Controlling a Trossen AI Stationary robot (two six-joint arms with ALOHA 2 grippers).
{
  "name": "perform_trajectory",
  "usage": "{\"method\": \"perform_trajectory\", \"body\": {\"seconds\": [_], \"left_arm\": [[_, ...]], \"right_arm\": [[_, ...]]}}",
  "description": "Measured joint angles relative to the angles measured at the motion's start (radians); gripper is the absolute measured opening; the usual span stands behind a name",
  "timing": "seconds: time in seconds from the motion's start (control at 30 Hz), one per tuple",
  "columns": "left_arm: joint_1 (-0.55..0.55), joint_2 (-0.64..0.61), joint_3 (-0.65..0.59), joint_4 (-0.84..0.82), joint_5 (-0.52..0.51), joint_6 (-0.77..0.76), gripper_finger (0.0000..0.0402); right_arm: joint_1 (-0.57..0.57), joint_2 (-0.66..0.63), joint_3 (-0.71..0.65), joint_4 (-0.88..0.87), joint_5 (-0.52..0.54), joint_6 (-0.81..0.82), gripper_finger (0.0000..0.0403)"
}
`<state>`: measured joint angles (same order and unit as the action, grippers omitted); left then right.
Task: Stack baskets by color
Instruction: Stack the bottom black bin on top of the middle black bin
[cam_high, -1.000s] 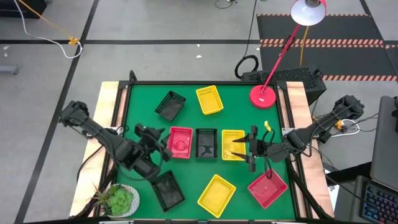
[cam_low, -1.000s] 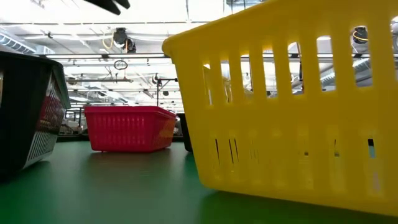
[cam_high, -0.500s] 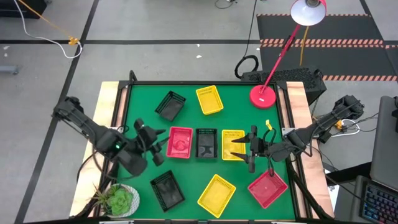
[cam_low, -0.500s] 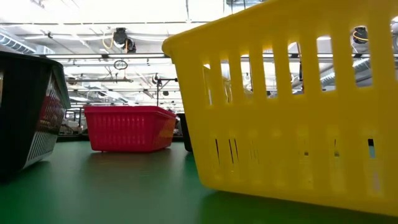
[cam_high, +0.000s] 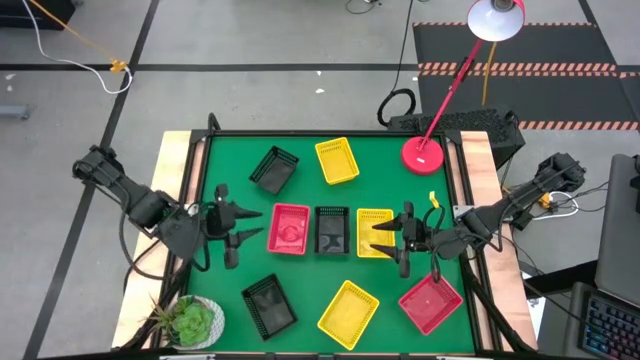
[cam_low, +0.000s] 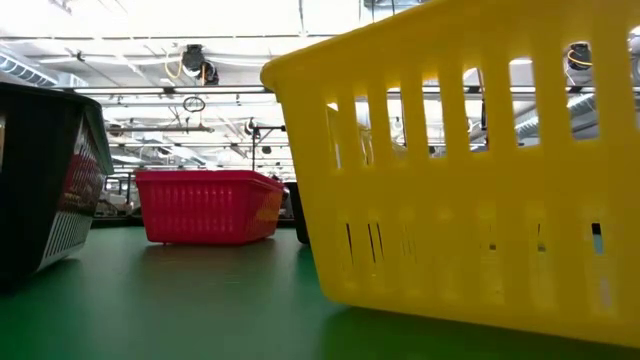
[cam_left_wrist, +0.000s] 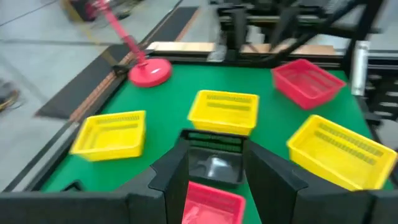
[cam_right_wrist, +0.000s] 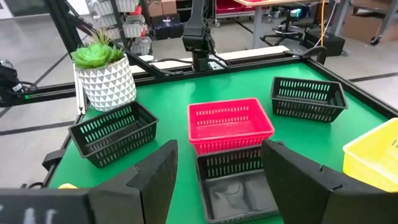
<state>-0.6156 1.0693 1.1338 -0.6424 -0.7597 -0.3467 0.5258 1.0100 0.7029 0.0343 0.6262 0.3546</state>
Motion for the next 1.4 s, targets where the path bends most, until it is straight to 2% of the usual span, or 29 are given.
{"method": "perform_trajectory", "body": {"seconds": [0.07,0.2,0.4,0.5,0.63,0.77,0.87,1.0,1.13,1.27,1.4], "left_arm": [[-0.002,-0.031,-0.093,0.131,0.033,0.056,0.0152],[-0.001,-0.082,-0.249,0.370,0.034,0.132,0.0152],[-0.001,-0.103,-0.361,0.543,0.026,0.188,0.0152],[0.000,-0.102,-0.373,0.546,0.025,0.186,0.0152],[0.014,-0.102,-0.375,0.544,0.025,0.197,0.0152],[0.022,-0.101,-0.375,0.543,0.026,0.124,0.0152],[0.022,-0.101,-0.375,0.543,0.026,0.124,0.0152],[0.019,-0.101,-0.375,0.543,0.034,0.034,0.0152],[0.018,-0.101,-0.375,0.541,0.034,0.005,0.0152],[0.018,-0.101,-0.375,0.535,0.035,0.023,0.0152],[0.018,-0.101,-0.374,0.516,0.035,0.038,0.0152]], "right_arm": [[0.000,0.006,0.000,0.002,0.001,0.005,0.0226],[0.000,0.032,0.000,0.007,0.005,0.055,0.0226],[0.000,0.081,0.000,0.022,0.005,0.164,0.0226],[0.000,0.087,0.009,0.027,0.011,0.195,0.0226],[-0.001,0.087,0.050,0.023,0.084,0.181,0.0226],[-0.001,0.092,0.073,0.021,0.087,0.140,0.0226],[-0.013,0.109,0.105,0.018,0.084,0.113,0.0226],[-0.038,0.165,0.218,0.006,0.079,0.011,0.0226],[-0.084,0.237,0.363,-0.086,0.074,-0.102,0.0226],[-0.145,0.307,0.459,-0.132,-0.004,-0.150,0.0226],[-0.201,0.359,0.494,-0.136,-0.109,-0.172,0.0226]]}}
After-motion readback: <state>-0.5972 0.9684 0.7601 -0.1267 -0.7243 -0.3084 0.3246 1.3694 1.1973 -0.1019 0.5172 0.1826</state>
